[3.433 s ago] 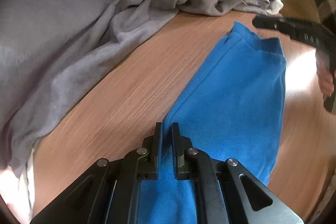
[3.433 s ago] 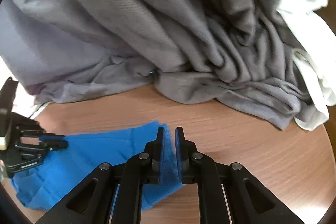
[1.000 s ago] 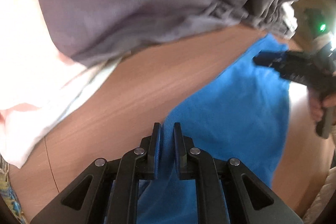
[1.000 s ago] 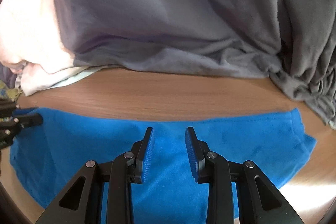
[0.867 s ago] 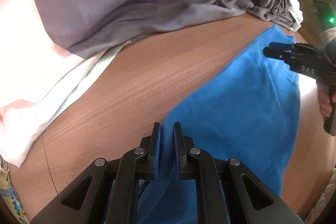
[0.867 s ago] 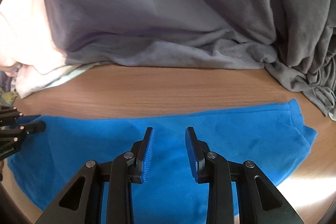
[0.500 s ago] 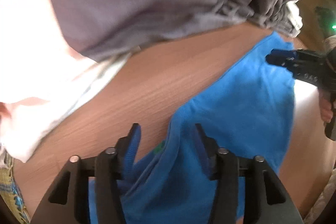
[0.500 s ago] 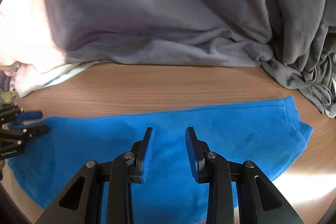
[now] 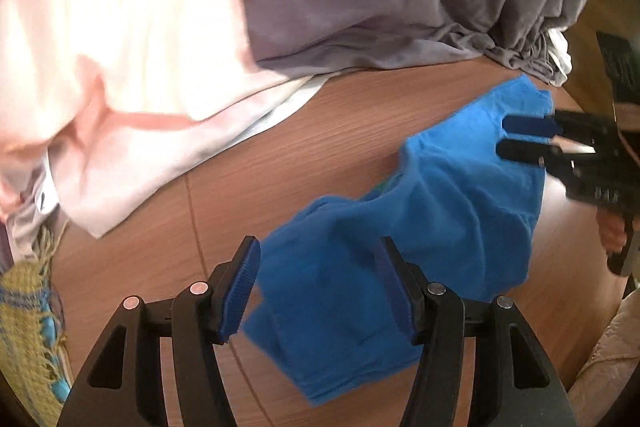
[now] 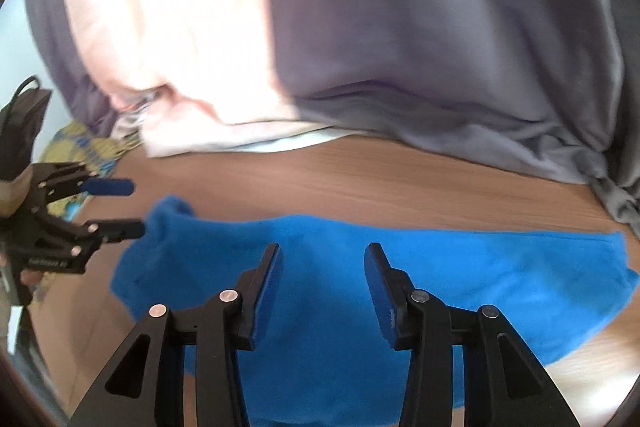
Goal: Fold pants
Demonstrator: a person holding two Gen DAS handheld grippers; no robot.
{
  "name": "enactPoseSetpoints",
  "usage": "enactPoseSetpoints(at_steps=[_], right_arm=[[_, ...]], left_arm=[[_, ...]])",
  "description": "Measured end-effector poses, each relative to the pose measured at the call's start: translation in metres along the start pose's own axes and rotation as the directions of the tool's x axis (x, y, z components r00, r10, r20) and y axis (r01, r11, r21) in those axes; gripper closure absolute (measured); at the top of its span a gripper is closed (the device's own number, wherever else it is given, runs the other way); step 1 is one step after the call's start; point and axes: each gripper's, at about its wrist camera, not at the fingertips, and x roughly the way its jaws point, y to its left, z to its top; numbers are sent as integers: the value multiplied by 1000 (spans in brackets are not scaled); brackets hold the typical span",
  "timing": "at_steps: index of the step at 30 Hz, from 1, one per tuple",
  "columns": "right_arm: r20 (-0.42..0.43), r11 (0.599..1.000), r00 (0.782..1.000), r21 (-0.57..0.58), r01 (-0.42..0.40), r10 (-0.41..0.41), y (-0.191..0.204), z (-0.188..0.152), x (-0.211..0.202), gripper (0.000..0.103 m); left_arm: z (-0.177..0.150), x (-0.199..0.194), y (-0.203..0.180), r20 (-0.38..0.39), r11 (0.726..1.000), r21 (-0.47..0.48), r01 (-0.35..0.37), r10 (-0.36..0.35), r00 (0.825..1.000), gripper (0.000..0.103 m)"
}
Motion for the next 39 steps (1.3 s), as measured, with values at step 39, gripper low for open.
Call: enactPoseSetpoints(at_steps=[39], right_arm=[[-126,998,992,67,-17,26,67,0,53,59]], left_arm=[[10,48,49,-359,830,149,537,-461,811,77]])
